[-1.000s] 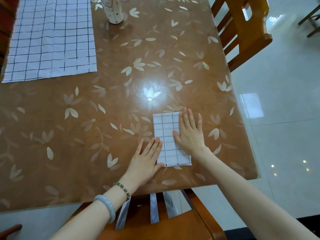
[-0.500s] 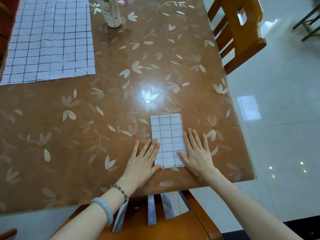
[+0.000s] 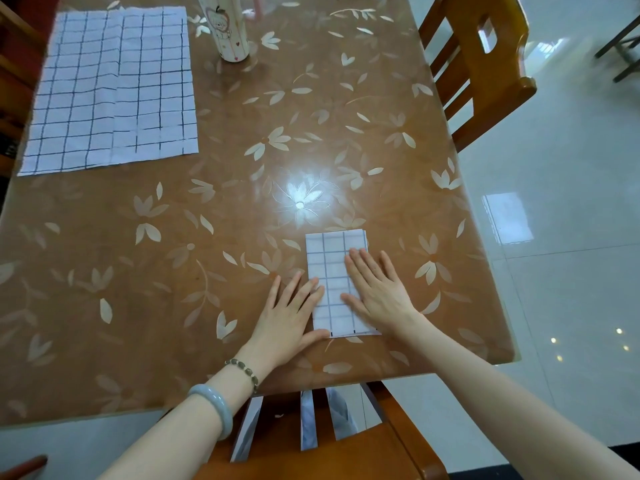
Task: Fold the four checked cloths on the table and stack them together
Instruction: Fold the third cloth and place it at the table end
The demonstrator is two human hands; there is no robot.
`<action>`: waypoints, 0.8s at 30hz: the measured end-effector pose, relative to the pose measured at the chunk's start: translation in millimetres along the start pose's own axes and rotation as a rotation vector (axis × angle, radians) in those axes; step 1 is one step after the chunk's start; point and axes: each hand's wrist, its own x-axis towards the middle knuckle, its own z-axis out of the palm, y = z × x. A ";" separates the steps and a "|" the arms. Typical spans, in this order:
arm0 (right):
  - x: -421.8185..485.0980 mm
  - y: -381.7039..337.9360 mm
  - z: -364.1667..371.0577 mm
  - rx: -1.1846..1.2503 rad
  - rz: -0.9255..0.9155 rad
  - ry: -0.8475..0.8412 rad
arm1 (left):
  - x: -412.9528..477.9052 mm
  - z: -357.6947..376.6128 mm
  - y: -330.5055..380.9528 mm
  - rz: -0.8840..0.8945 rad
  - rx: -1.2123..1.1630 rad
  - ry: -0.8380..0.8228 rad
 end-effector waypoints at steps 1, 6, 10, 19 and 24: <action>-4.0 5.9 2.1 0.004 0.028 -0.001 | -0.2 -0.2 -0.6 0.000 -0.007 -0.002; -15.7 14.0 1.5 0.096 0.089 0.044 | 5.0 -10.0 1.6 -0.029 -0.144 0.049; -18.1 -4.1 -15.5 0.399 0.206 0.256 | 40.3 -35.3 0.3 -0.106 -0.324 0.255; -38.0 -6.8 -15.4 0.776 0.369 0.272 | 138.0 -71.4 -17.3 -0.114 -0.223 0.038; -36.8 -0.6 -16.0 0.866 0.426 0.268 | 146.4 -76.5 -16.0 -0.140 -0.227 -0.041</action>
